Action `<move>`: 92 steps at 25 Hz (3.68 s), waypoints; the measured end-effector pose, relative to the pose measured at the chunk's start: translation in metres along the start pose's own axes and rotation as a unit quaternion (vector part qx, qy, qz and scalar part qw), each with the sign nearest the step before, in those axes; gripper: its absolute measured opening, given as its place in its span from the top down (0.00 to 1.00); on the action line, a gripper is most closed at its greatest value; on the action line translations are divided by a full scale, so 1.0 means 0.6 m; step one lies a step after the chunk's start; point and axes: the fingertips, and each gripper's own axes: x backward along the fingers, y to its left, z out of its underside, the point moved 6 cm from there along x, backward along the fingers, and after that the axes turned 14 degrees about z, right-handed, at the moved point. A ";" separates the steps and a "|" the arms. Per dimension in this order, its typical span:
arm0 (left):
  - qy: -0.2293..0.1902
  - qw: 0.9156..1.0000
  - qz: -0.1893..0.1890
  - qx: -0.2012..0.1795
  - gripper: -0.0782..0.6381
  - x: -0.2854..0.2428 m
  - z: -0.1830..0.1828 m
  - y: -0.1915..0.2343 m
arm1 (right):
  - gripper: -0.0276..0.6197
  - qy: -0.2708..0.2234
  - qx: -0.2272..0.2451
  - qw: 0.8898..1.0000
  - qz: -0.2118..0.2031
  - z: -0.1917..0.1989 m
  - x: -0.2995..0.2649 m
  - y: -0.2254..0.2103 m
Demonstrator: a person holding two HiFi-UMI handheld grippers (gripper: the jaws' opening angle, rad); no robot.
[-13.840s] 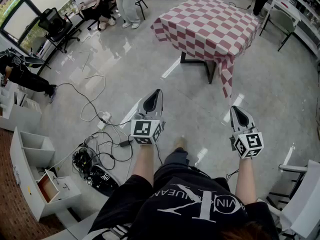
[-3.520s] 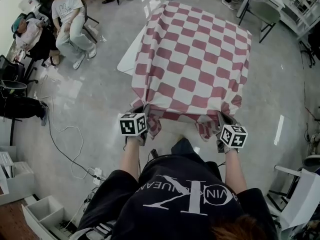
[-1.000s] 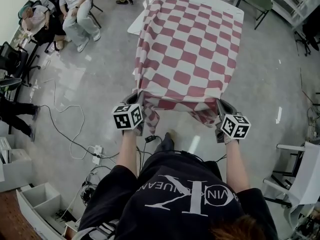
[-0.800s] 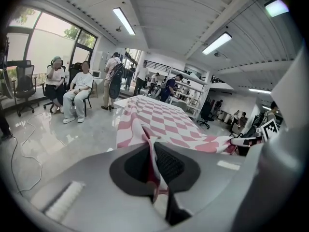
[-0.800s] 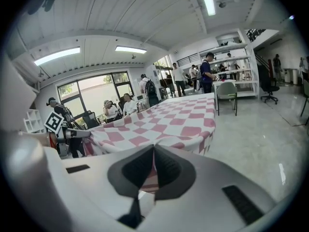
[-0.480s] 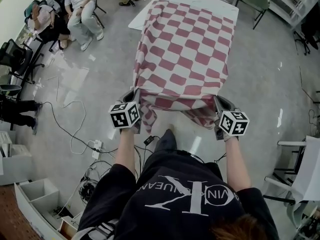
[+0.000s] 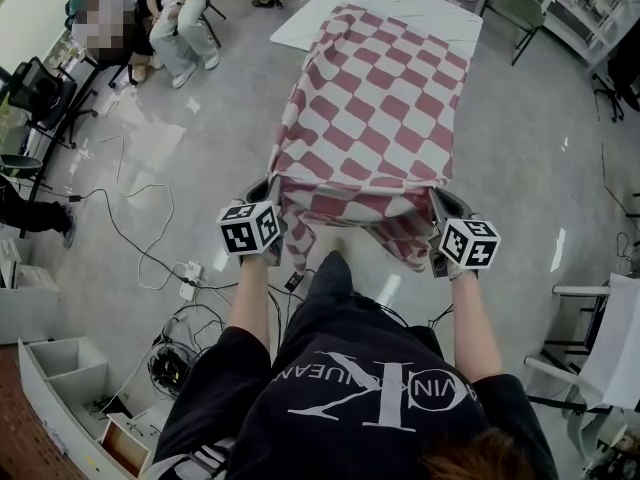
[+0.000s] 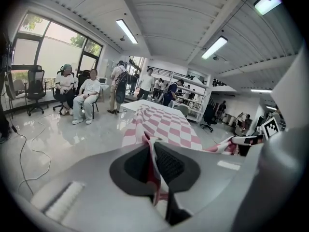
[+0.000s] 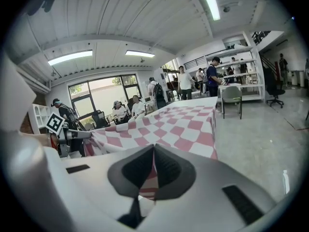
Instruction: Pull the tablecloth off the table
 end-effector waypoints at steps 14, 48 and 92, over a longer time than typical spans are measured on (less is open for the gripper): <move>0.003 1.000 0.003 0.006 0.85 0.025 -0.038 -0.011 | 0.94 0.004 -0.018 1.000 0.005 -0.031 0.017 0.013; 0.005 0.999 0.044 -0.019 0.85 0.218 0.072 -0.026 | 0.94 -0.009 -0.033 0.998 0.053 0.095 0.200 0.132; -0.204 0.962 0.024 -0.180 0.86 0.316 -0.135 -0.097 | 0.94 -0.216 0.051 0.975 0.020 -0.131 0.298 0.184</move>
